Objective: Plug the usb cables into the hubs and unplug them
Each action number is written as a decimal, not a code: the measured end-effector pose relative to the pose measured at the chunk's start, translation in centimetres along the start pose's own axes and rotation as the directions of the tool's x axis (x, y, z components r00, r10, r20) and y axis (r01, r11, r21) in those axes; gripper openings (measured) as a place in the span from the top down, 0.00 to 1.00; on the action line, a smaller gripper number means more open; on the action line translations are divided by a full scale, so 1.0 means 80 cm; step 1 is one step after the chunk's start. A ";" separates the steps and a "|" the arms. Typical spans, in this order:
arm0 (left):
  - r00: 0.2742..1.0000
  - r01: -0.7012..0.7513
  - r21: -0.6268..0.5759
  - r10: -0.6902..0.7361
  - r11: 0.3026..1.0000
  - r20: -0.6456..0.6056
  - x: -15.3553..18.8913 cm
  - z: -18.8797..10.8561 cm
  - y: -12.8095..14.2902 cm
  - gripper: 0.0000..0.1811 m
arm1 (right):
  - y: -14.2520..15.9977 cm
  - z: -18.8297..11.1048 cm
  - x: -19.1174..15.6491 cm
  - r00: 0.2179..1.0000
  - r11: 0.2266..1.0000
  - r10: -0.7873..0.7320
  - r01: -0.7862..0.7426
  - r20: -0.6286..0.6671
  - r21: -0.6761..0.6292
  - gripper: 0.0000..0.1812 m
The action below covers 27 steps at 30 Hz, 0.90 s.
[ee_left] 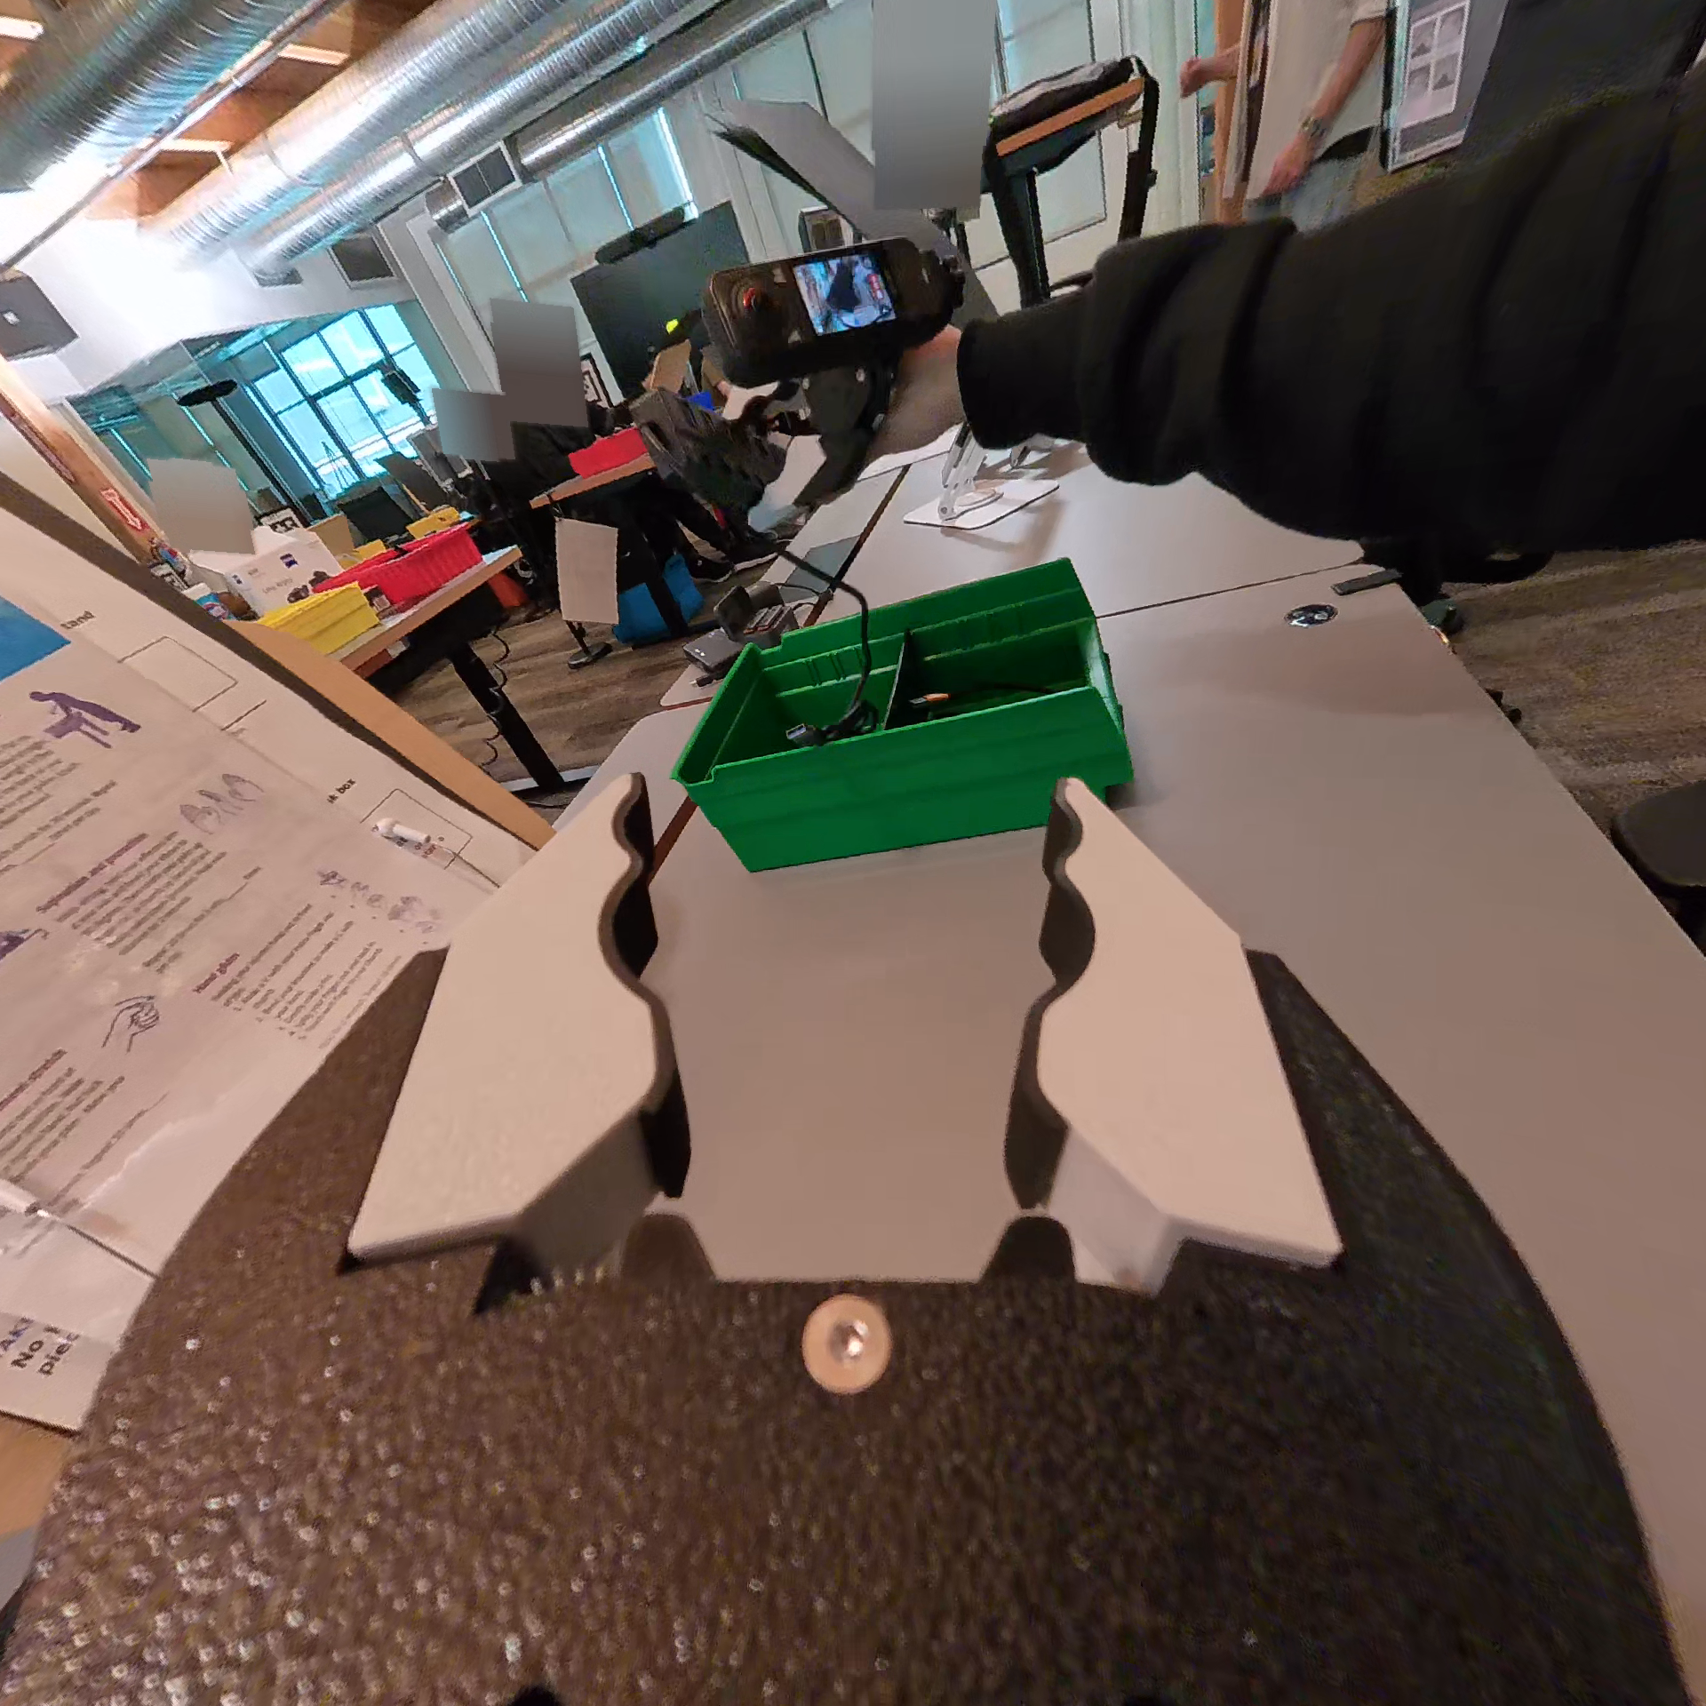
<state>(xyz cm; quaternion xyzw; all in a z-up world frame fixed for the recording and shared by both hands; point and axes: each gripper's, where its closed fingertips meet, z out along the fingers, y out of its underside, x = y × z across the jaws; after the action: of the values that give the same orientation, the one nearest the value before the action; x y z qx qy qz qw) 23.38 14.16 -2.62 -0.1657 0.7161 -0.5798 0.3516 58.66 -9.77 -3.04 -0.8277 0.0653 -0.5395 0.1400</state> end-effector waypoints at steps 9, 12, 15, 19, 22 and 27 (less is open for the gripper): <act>0.999 0.042 0.028 -0.041 0.999 -0.008 -0.007 -0.003 0.001 0.55 | 0.046 -0.015 0.098 0.969 0.976 0.213 -0.216 -0.124 -0.014 0.71; 0.999 0.045 0.016 -0.045 0.999 -0.011 -0.007 -0.001 0.006 0.55 | 0.060 -0.025 0.130 0.940 0.965 0.248 -0.262 -0.235 -0.028 0.71; 0.999 0.043 0.003 -0.043 0.999 -0.008 -0.007 -0.001 0.010 0.55 | 0.067 -0.030 0.148 0.906 0.935 0.344 -0.355 -0.247 0.000 0.71; 0.999 0.051 0.008 -0.051 0.999 -0.012 -0.008 -0.001 0.011 0.55 | 0.065 -0.044 0.178 0.867 0.908 0.414 -0.415 -0.279 0.056 0.71; 0.998 0.058 0.006 -0.058 0.998 -0.013 -0.009 0.000 0.014 0.55 | 0.046 -0.049 0.182 0.856 0.873 0.488 -0.477 -0.173 0.102 0.71; 0.998 0.061 -0.001 -0.061 0.998 -0.022 -0.006 0.004 0.016 0.55 | 0.018 -0.034 0.135 0.931 0.931 0.363 -0.360 -0.032 0.065 0.71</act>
<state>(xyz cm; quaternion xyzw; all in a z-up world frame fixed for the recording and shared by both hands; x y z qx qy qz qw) 24.15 14.63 -3.69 -0.1812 0.7147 -0.5917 0.3260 60.66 -14.37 7.04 -0.7851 0.2036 -0.5242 0.2594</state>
